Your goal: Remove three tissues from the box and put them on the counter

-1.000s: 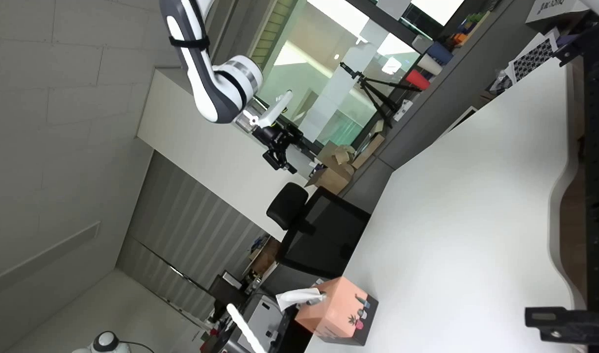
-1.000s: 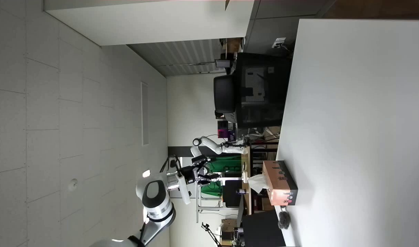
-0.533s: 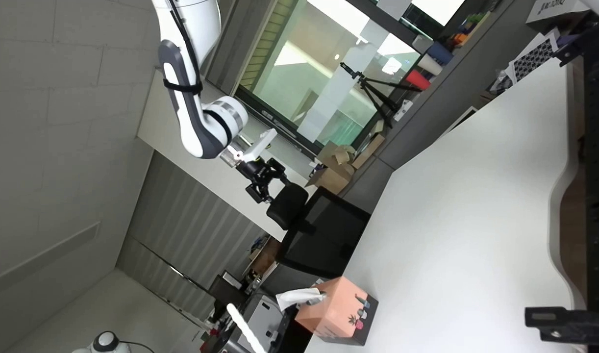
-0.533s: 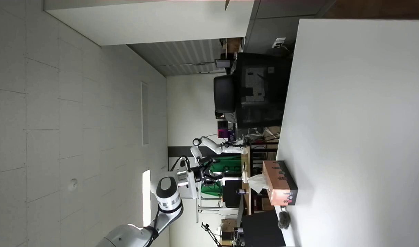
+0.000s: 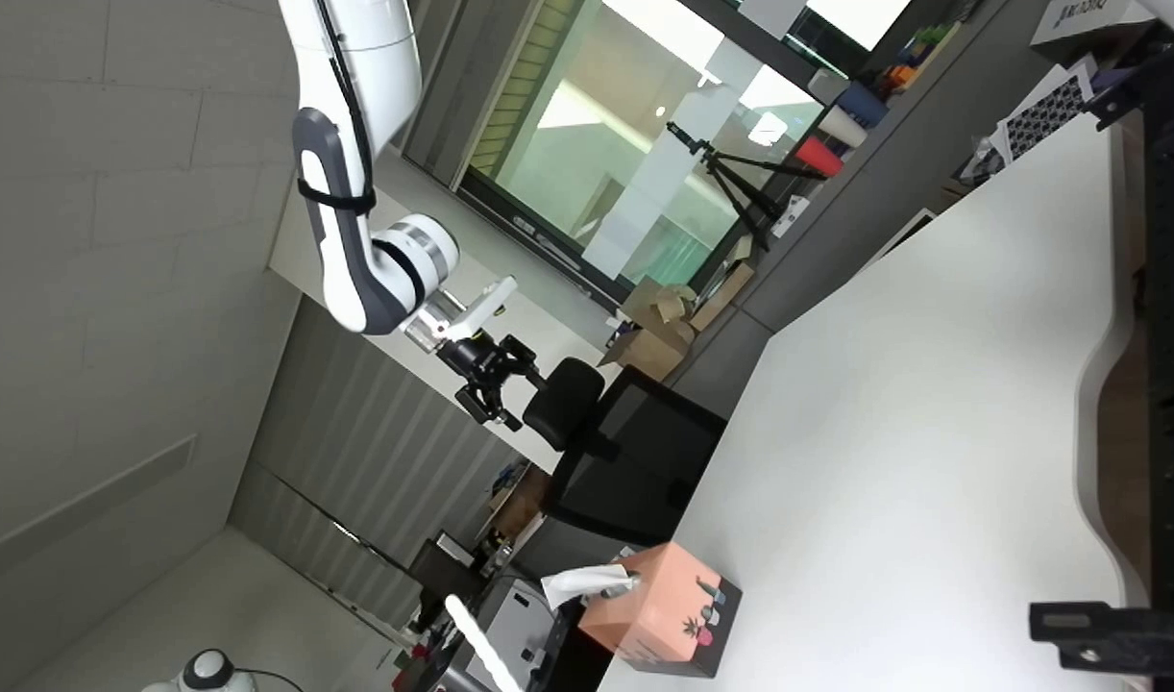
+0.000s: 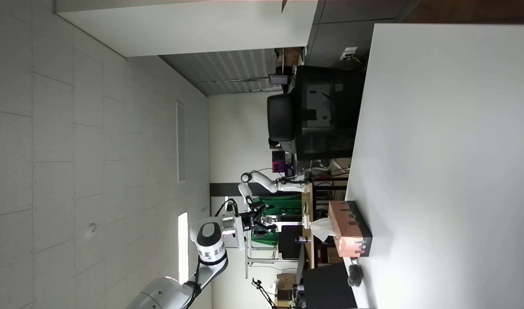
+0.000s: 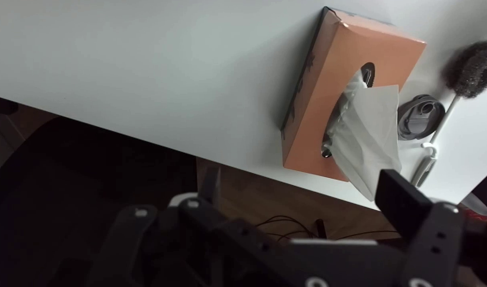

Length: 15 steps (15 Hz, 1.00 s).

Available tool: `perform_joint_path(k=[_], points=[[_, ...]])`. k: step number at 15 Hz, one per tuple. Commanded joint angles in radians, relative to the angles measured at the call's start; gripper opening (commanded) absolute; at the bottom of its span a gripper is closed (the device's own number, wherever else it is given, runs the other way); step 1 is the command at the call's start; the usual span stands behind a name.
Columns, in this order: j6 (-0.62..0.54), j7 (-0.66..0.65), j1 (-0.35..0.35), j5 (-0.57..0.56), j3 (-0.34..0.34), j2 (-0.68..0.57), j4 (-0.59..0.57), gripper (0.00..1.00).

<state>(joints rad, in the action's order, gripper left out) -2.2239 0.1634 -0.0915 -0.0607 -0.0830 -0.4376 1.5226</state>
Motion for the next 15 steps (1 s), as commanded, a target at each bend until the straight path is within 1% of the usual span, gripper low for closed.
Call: perform_joint_path(k=[1, 12, 15], points=[[0.003, -0.001, 0.001, -0.001, -0.001, -0.002, -0.005, 1.00], [0.004, -0.001, 0.001, -0.001, -0.001, -0.003, -0.006, 1.00], [0.023, -0.031, -0.022, -0.029, 0.006, -0.053, -0.062, 1.00]])
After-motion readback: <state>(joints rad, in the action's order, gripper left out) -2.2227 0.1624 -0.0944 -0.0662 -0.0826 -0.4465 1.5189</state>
